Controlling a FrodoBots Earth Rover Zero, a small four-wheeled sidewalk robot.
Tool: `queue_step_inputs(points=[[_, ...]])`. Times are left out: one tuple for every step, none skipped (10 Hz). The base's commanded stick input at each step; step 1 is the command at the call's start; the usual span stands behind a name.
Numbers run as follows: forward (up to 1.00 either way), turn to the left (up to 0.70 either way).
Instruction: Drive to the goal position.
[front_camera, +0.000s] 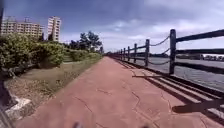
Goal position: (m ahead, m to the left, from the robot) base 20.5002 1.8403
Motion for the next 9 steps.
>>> queue_step_inputs(points=[[0.70, 0.35], [0.70, 0.35], [0.70, 0.35], [0.70, 0.35], [0.70, 0.00], [0.70, 0.00], [0.70, 0.00], [0.70, 0.00], [0.70, 0.00]])
